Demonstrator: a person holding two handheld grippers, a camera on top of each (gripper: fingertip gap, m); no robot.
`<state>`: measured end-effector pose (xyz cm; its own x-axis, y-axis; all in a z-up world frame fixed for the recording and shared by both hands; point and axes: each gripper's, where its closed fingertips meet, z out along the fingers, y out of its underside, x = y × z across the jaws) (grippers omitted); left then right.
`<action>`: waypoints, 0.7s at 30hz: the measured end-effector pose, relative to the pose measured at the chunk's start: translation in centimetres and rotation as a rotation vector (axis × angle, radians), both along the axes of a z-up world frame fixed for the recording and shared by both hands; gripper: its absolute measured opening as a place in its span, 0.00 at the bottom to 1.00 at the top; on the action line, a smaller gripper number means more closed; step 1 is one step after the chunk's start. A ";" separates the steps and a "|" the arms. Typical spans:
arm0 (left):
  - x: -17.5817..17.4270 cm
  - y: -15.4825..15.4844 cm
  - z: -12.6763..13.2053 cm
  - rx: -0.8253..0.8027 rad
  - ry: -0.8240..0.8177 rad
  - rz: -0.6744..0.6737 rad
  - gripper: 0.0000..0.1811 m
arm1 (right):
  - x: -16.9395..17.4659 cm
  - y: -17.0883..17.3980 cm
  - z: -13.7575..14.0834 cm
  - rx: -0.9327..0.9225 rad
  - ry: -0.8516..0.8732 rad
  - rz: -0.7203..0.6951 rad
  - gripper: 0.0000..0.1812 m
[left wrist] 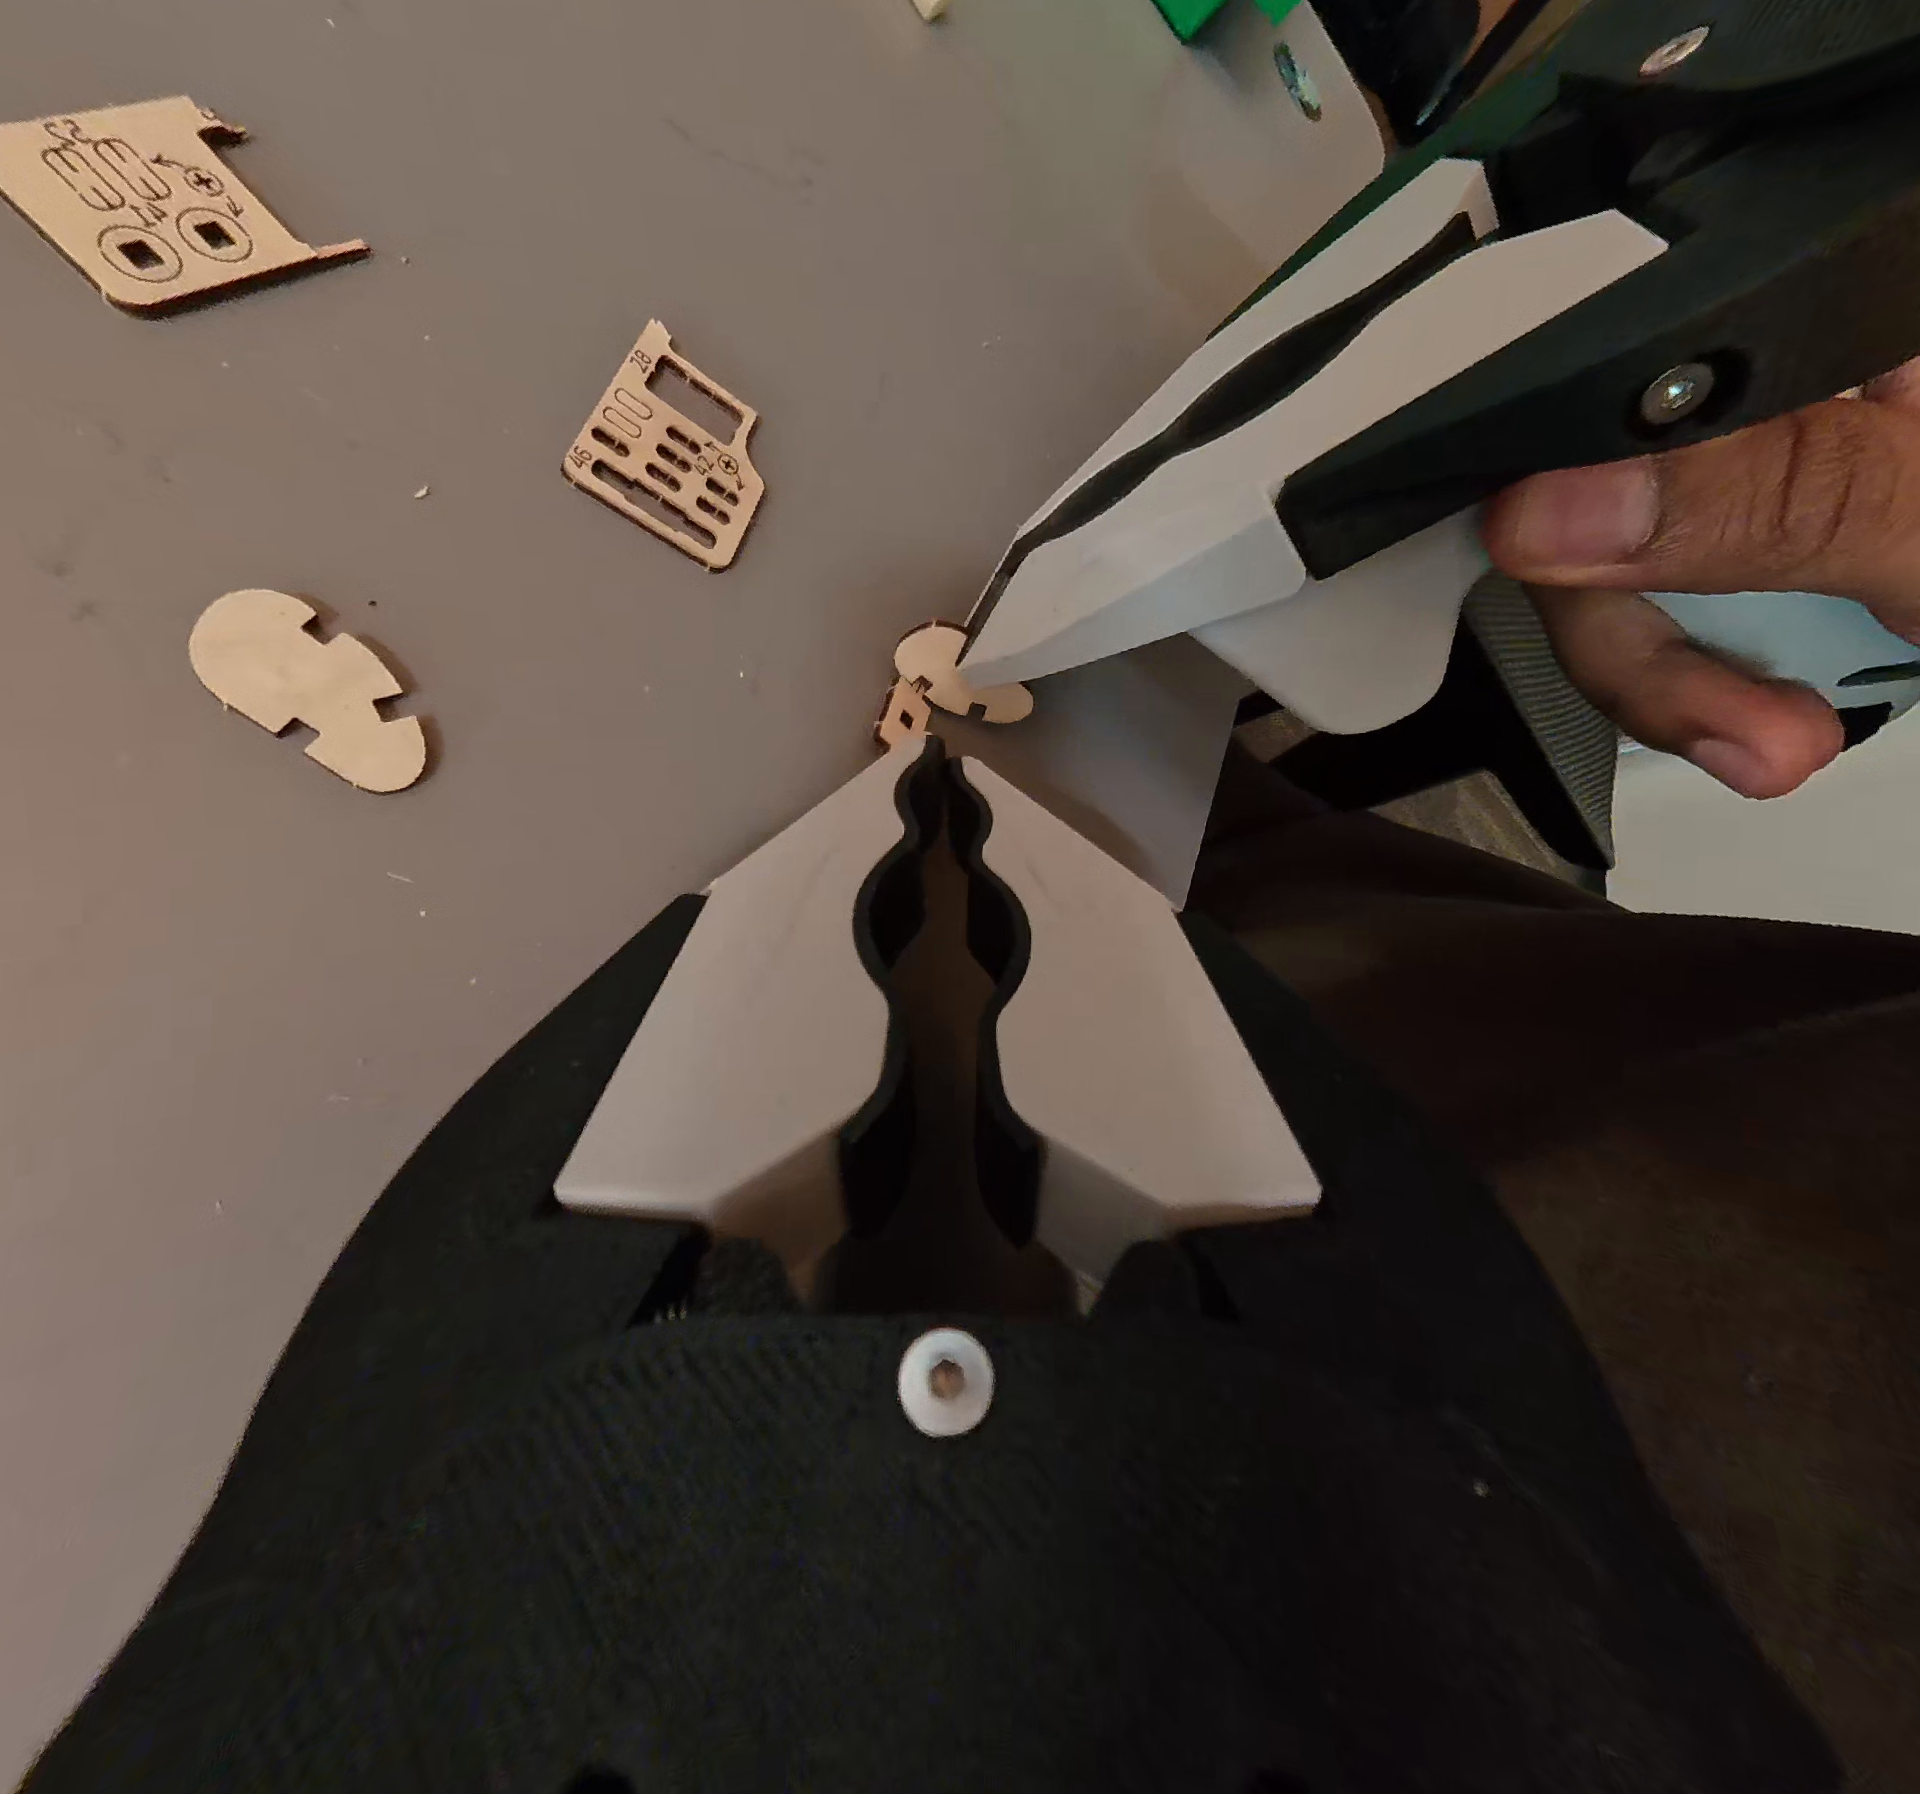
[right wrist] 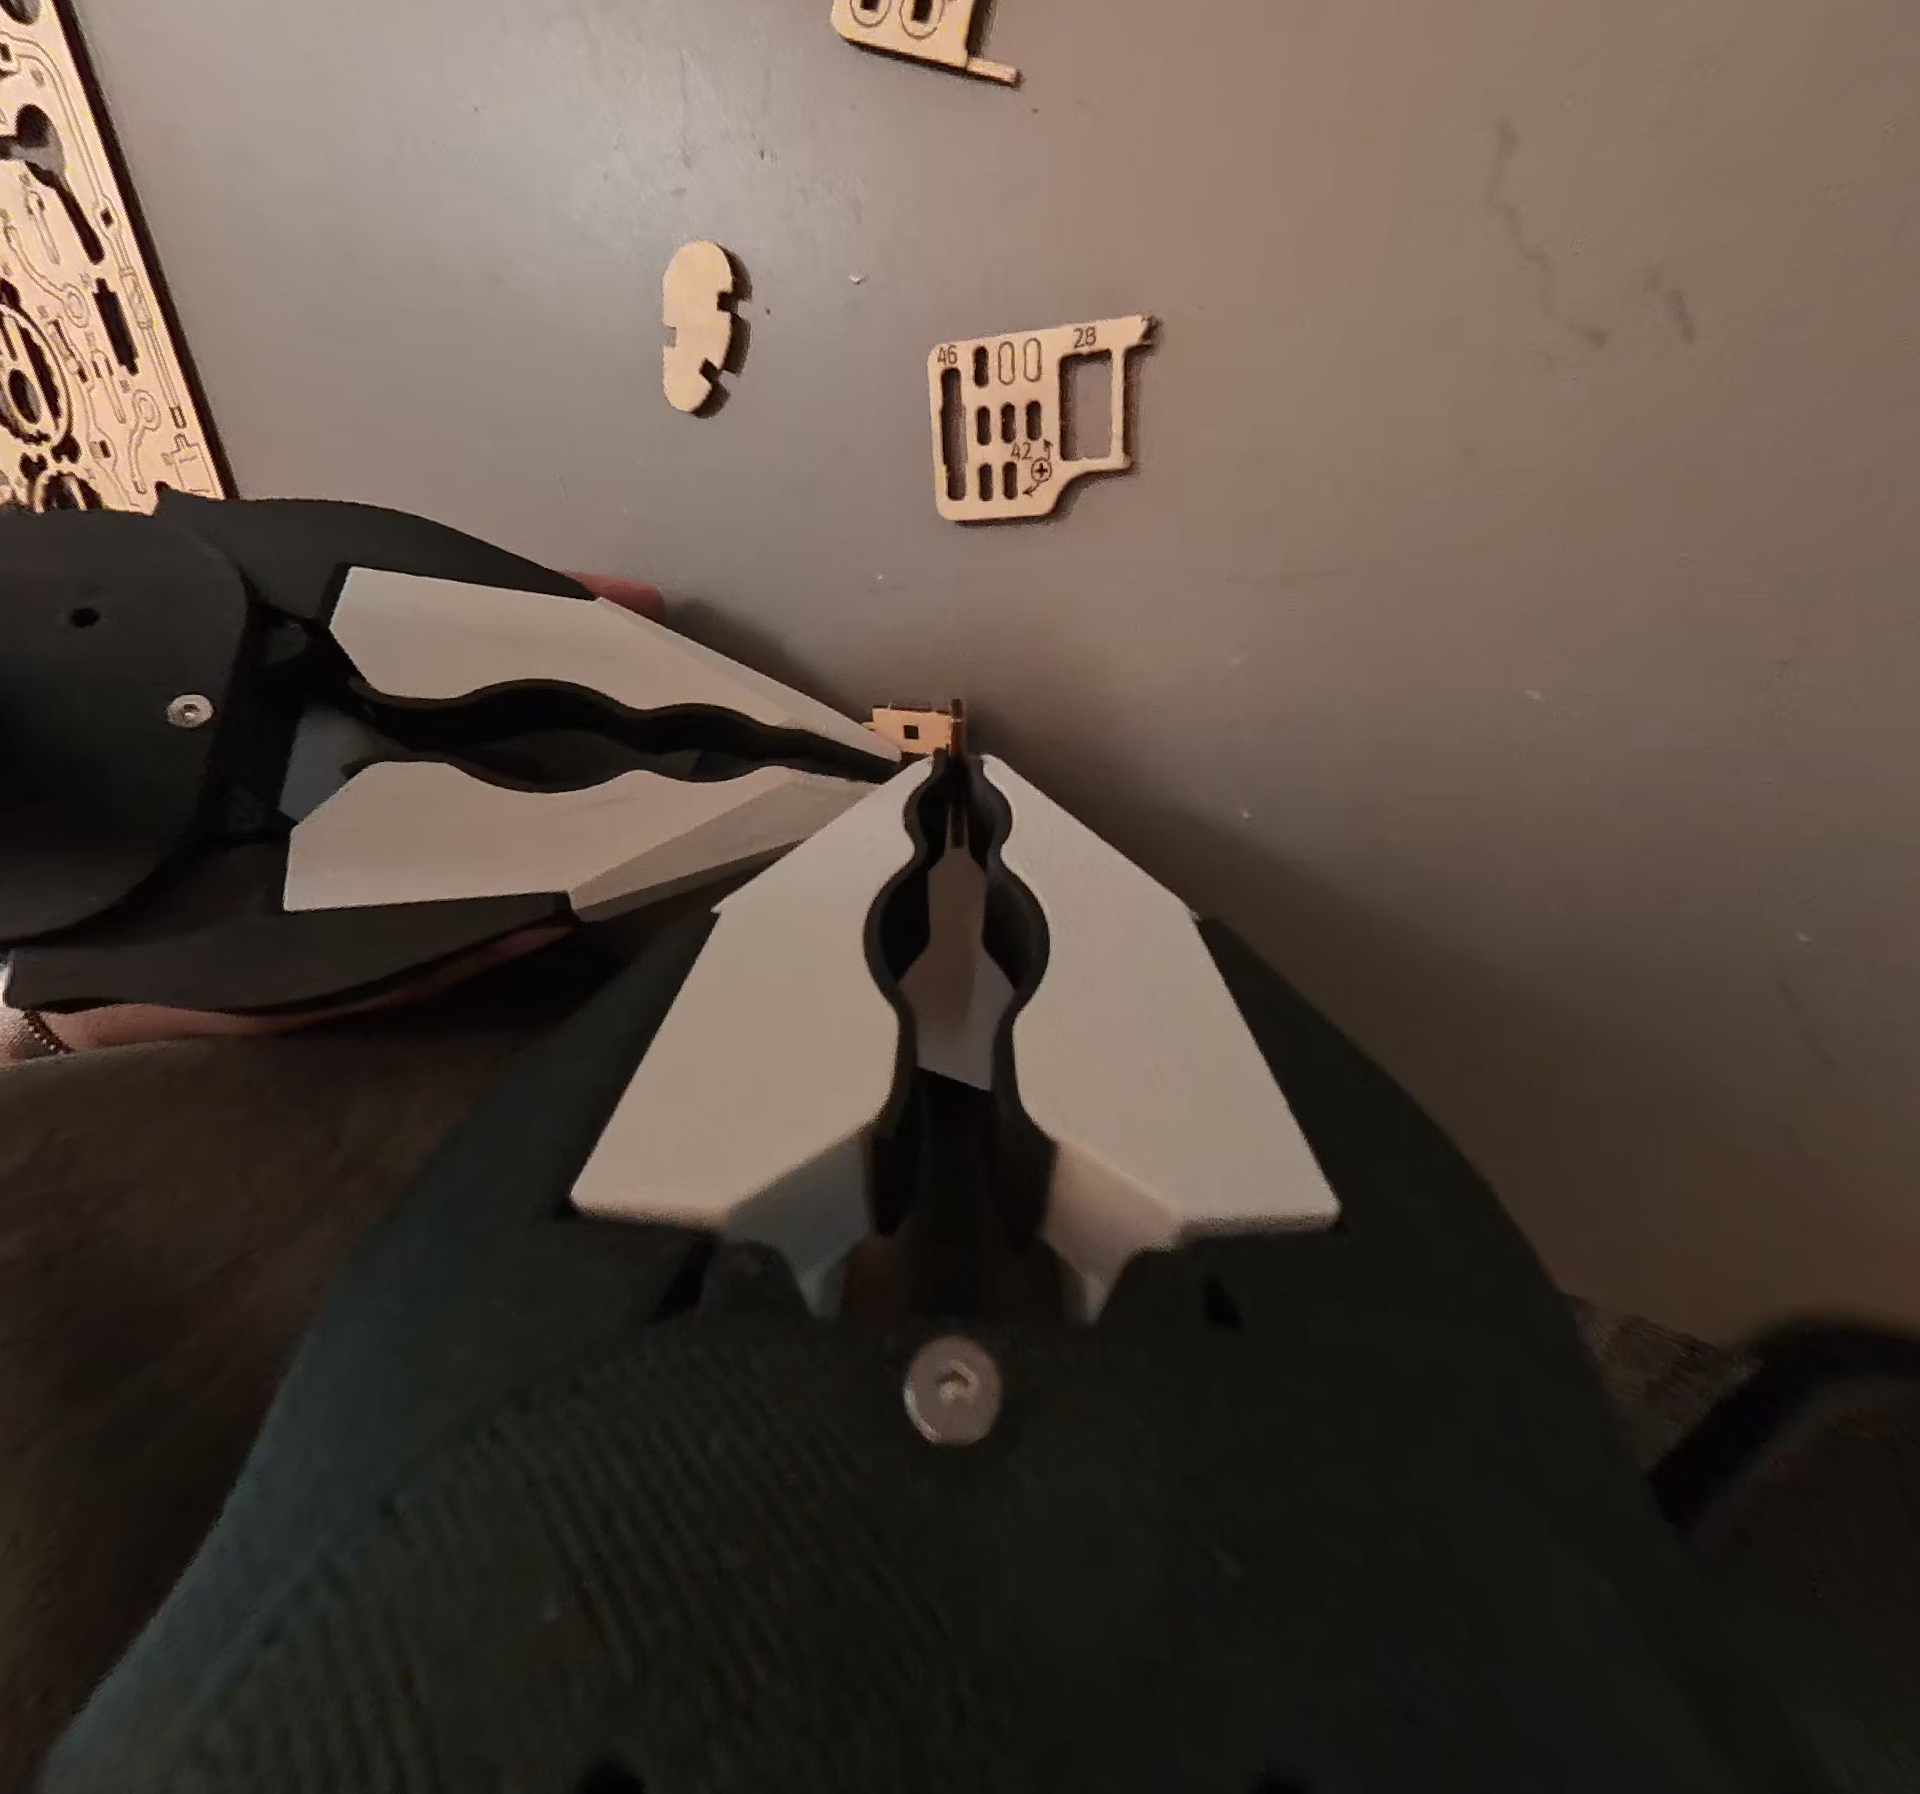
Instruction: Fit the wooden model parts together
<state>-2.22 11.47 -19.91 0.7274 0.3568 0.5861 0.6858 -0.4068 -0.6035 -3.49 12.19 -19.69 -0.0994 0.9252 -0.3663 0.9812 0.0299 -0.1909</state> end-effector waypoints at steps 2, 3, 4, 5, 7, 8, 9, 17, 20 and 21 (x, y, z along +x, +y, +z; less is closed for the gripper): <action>-0.1 0.0 0.1 0.006 0.004 0.004 0.00 | 0.0 0.0 0.0 0.008 -0.004 0.007 0.01; -0.2 -0.1 0.2 0.013 0.004 0.011 0.00 | 0.0 0.0 0.0 0.014 -0.006 0.011 0.01; -0.3 -0.2 0.3 0.017 0.002 0.023 0.00 | 0.0 0.1 -0.1 0.021 -0.006 0.015 0.01; -0.5 -0.2 0.3 0.020 0.002 0.034 0.00 | 0.0 0.1 -0.1 0.027 -0.007 0.018 0.01; -0.9 -0.3 0.3 0.014 0.016 0.053 0.00 | 0.1 0.2 -0.2 0.041 -0.013 0.026 0.01; -1.1 -0.3 0.5 0.016 0.033 0.061 0.00 | 0.1 0.2 -0.3 0.041 -0.013 0.028 0.01; -1.3 -0.4 0.6 0.018 0.050 0.068 0.00 | 0.1 0.2 -0.3 0.041 -0.014 0.030 0.01; -1.6 -0.5 0.4 0.000 0.064 0.081 0.00 | 0.1 0.1 -0.1 0.039 -0.009 0.027 0.01; -1.0 -0.4 0.0 -0.021 0.048 0.050 0.01 | 0.0 0.2 -0.1 0.035 -0.005 0.018 0.01; -0.8 -0.3 0.0 -0.024 0.045 0.043 0.01 | 0.0 0.2 -0.1 0.034 -0.004 0.015 0.01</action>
<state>-3.00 11.13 -19.92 0.7366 0.4023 0.5436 0.6752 -0.3923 -0.6247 -3.48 12.37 -19.83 -0.1123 0.9354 -0.3353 0.9813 0.0512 -0.1857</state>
